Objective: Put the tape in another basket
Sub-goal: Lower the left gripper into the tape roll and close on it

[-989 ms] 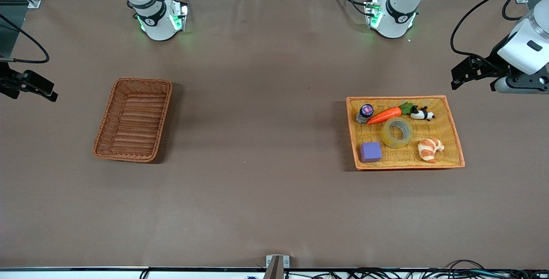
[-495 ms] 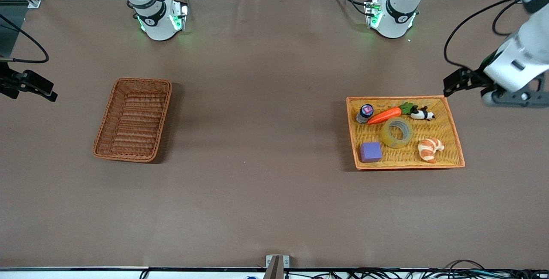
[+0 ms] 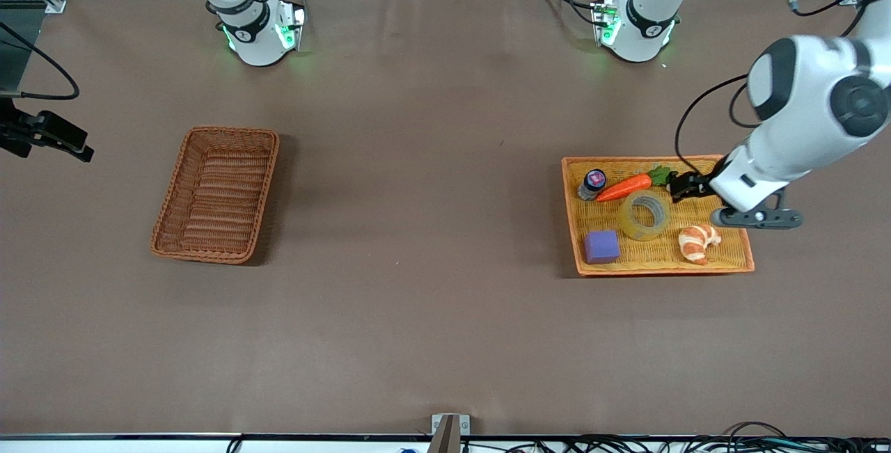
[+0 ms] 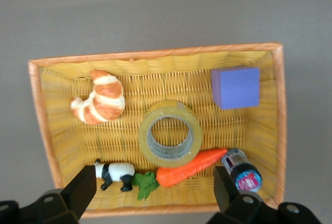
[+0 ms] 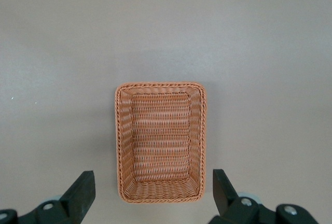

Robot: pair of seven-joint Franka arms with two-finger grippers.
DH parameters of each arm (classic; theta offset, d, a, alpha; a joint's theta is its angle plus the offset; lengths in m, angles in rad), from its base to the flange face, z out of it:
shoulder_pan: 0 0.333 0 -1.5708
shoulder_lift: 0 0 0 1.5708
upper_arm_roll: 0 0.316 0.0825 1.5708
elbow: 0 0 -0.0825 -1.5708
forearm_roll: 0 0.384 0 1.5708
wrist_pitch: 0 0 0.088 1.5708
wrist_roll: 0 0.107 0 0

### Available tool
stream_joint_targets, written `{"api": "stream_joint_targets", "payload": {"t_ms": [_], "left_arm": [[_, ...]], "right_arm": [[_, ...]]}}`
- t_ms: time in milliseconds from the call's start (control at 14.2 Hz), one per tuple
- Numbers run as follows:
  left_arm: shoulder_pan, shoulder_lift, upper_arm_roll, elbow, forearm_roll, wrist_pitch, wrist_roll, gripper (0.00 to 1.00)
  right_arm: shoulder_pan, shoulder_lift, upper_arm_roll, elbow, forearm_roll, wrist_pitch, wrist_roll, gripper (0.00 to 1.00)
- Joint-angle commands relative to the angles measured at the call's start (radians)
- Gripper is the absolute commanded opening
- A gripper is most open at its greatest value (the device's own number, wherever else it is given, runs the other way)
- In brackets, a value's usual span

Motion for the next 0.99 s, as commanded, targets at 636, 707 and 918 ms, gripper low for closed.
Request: {"api": "stream_joint_targets", "payload": {"t_ms": [636,707,918], "left_arm": [[0.031,0.279,0.007,-0.177,-0.002,0.448,0.010,1.00],[0.032,0.282,0.007,-0.183,0.007,0.448,0.010,1.00],[0.032,0.274,0.008,-0.195,0.010,0.445,0.010,1.00]], "right_arm": [[0.004,-0.015,-0.008,-0.008,0.007,-0.009,-0.074,1.00],[0.004,-0.013,-0.008,-0.009,0.007,-0.009,-0.074,1.00],[0.004,-0.013,-0.008,-0.011,0.007,-0.003,-0.074,1.00]]}}
